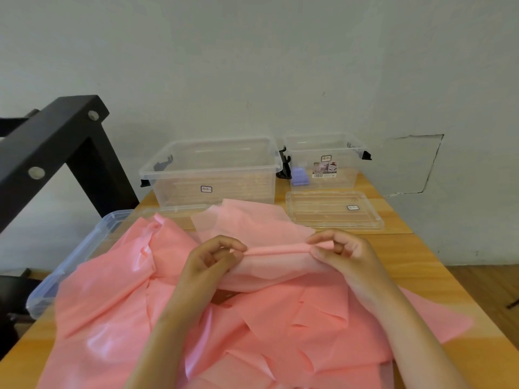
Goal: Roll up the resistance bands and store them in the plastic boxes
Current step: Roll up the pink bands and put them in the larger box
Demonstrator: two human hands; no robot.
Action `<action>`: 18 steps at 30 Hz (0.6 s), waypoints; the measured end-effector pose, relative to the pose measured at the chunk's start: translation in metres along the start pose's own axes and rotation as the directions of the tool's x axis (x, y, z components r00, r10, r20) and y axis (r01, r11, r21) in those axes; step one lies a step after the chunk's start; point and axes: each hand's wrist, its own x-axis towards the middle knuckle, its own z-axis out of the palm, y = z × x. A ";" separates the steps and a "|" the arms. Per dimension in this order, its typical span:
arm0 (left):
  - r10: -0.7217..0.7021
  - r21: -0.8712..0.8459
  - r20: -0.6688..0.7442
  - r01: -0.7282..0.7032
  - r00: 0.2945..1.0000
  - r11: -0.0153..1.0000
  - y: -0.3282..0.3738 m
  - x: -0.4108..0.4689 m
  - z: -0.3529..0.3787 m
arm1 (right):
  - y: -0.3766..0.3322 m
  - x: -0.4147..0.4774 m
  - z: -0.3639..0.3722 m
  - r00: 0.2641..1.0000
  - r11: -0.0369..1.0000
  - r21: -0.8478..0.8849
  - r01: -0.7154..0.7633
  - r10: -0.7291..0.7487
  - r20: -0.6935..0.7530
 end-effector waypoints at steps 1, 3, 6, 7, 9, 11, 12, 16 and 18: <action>0.002 0.006 0.000 -0.002 1.000 1.000 0.000 0.000 0.000 | -0.001 -0.001 0.001 1.000 1.000 0.002 -0.010 0.010 0.017; 0.013 0.047 -0.022 -0.012 1.000 0.999 -0.003 0.001 -0.001 | -0.001 -0.001 0.000 0.999 0.999 -0.029 -0.017 0.018 0.035; 0.005 0.064 -0.044 -0.002 0.999 0.998 -0.003 0.001 0.001 | 0.001 0.001 0.000 1.000 0.996 -0.093 0.008 -0.007 0.007; 0.006 0.073 -0.040 -0.003 0.999 0.997 -0.002 0.000 0.002 | 0.001 0.001 0.000 1.000 0.992 -0.121 0.022 -0.023 -0.003; 0.007 0.068 -0.022 -0.005 1.000 0.998 -0.001 -0.001 0.003 | 0.000 0.000 0.001 0.999 0.986 -0.164 0.042 -0.043 -0.002; -0.004 0.009 -0.009 0.005 1.000 1.000 -0.002 -0.001 0.001 | 0.000 0.000 0.000 1.000 0.994 -0.104 0.029 -0.028 0.006; -0.006 -0.024 -0.004 0.006 1.000 1.000 -0.002 0.000 -0.001 | 0.000 0.000 0.000 1.000 0.999 -0.043 0.015 -0.015 0.018; 0.004 -0.035 -0.026 -0.005 1.000 0.999 -0.003 0.000 -0.002 | -0.004 -0.001 0.001 0.999 0.999 0.023 -0.024 0.023 0.040; 0.028 0.017 -0.037 -0.027 0.999 0.999 -0.003 0.001 0.000 | -0.001 0.000 0.001 1.000 0.999 -0.034 -0.012 0.012 0.000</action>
